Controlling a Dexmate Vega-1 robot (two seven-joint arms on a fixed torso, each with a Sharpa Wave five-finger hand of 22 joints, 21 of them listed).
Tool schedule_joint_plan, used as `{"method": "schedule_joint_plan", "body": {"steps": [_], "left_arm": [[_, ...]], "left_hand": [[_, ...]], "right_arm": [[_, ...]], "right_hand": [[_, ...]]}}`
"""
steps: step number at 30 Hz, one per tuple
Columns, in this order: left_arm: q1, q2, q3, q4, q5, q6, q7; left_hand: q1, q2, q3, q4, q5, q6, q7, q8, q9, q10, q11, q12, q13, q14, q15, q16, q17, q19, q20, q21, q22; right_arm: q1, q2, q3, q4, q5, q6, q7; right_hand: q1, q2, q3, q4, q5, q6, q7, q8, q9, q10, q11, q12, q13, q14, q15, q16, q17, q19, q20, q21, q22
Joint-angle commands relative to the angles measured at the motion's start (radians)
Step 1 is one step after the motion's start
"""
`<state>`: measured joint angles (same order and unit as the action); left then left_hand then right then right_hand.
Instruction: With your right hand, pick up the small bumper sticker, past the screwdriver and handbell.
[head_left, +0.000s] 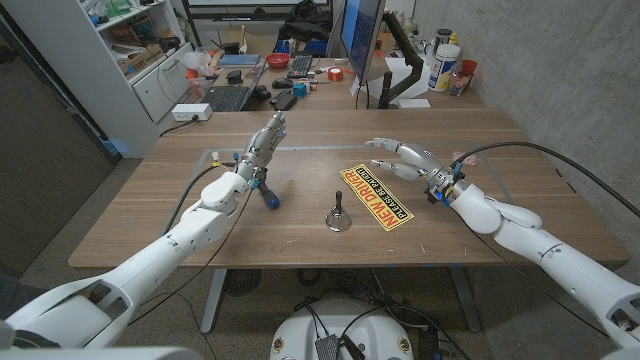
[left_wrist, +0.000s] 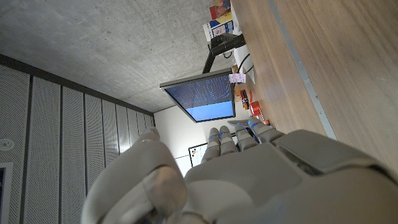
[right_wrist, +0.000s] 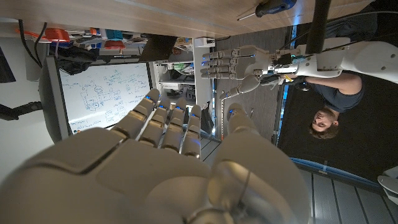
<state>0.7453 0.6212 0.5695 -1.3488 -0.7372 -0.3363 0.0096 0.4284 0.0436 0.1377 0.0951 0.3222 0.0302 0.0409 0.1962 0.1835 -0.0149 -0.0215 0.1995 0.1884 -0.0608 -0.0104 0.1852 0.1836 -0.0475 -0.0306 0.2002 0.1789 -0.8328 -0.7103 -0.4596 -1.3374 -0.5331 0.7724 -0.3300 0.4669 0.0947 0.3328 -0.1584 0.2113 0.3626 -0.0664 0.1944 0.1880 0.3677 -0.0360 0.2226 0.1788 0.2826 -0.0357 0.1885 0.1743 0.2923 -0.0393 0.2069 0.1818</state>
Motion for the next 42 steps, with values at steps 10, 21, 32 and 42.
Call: {"method": "schedule_joint_plan", "body": {"steps": [10,21,32,42], "left_arm": [[0.003,0.003,0.004,0.002,-0.004,-0.011,0.007],[0.015,0.025,-0.001,-0.015,-0.007,-0.011,0.017],[0.021,0.031,-0.003,-0.013,-0.014,-0.020,0.021],[0.024,0.031,-0.002,-0.006,-0.021,-0.025,0.020]], "left_hand": [[0.006,0.005,-0.006,-0.003,-0.002,0.004,-0.001,0.001,0.003,-0.004,-0.001,0.003,0.002,-0.005,-0.001,0.004,0.002,-0.010,-0.012,0.002,0.003],[0.008,0.006,-0.008,-0.004,-0.003,0.003,0.000,0.001,0.003,-0.004,0.000,0.003,0.002,-0.006,0.000,0.003,0.002,-0.011,-0.012,0.001,0.003],[0.008,0.007,-0.009,-0.004,-0.003,0.004,-0.001,0.001,0.003,-0.007,-0.003,0.002,0.002,-0.006,-0.001,0.003,0.002,-0.014,-0.009,0.001,0.003],[0.009,0.007,-0.011,-0.004,-0.004,0.004,0.001,0.001,0.003,-0.006,0.000,0.002,0.002,-0.006,-0.001,0.003,0.002,-0.014,-0.006,0.001,0.003]], "right_arm": [[0.003,-0.030,-0.029,-0.037,-0.131,-0.063,-0.044],[0.003,-0.043,-0.045,-0.056,-0.153,-0.091,-0.028],[0.025,-0.050,-0.069,-0.057,-0.210,-0.110,-0.029],[0.034,-0.064,-0.087,-0.072,-0.238,-0.115,-0.010]], "right_hand": [[0.021,0.000,0.012,0.000,-0.001,-0.018,-0.003,-0.005,0.002,0.001,-0.006,-0.005,0.006,0.011,-0.050,-0.004,0.002,0.006,-0.030,-0.003,0.000],[0.027,0.004,0.018,0.000,-0.002,-0.025,-0.006,-0.006,0.003,-0.002,-0.006,-0.007,0.006,0.010,-0.051,-0.005,0.003,0.006,-0.030,-0.003,0.000],[0.038,0.009,0.025,-0.002,-0.003,-0.027,-0.009,-0.005,0.003,-0.004,-0.005,-0.008,0.006,0.008,-0.050,-0.006,0.003,0.006,-0.029,-0.004,0.000],[0.045,0.008,0.030,-0.004,-0.004,-0.029,-0.012,-0.004,0.003,-0.005,-0.009,-0.009,0.006,0.009,-0.051,-0.006,0.002,0.008,-0.028,-0.004,0.000]]}}
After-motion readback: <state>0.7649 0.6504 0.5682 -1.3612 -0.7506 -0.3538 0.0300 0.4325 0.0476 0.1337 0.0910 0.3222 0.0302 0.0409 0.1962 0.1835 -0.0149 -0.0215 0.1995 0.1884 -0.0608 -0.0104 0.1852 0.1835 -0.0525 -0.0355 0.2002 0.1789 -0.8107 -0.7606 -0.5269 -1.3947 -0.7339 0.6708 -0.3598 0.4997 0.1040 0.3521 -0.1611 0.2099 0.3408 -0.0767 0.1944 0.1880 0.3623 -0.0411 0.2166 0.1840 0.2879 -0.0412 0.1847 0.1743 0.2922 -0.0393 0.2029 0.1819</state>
